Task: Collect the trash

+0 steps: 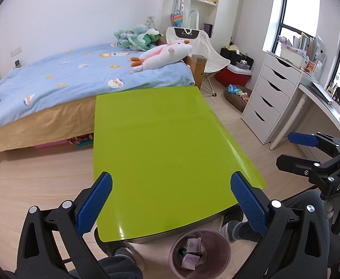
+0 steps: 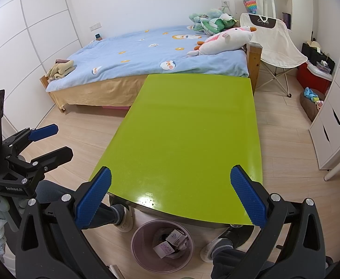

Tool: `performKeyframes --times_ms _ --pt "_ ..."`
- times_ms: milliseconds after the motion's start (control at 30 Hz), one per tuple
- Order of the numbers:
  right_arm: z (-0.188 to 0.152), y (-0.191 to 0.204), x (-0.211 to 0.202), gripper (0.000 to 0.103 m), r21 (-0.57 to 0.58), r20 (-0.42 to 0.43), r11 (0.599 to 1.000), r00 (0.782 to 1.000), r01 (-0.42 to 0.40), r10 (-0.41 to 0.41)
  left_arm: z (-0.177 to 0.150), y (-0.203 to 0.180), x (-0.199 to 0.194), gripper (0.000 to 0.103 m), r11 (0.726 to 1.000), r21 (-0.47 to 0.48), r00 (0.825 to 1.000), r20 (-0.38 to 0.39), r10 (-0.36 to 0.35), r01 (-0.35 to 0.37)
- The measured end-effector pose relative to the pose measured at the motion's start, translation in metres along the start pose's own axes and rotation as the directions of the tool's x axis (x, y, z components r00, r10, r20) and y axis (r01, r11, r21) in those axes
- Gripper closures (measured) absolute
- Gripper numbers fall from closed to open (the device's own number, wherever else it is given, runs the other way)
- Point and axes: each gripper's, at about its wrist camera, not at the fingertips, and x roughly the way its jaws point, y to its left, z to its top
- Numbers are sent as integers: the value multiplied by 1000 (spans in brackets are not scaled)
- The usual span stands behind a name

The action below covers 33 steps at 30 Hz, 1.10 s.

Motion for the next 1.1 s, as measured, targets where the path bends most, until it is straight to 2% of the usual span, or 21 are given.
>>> performKeyframes --times_ms 867,1100 --pt "-4 -2 0 3 6 -1 1000 1000 0 0 -7 -5 4 5 1000 -5 1000 -7 -10 10" --pt "-7 -2 1 3 9 -2 1000 1000 0 0 -7 -8 6 5 1000 30 1000 -1 0 0"
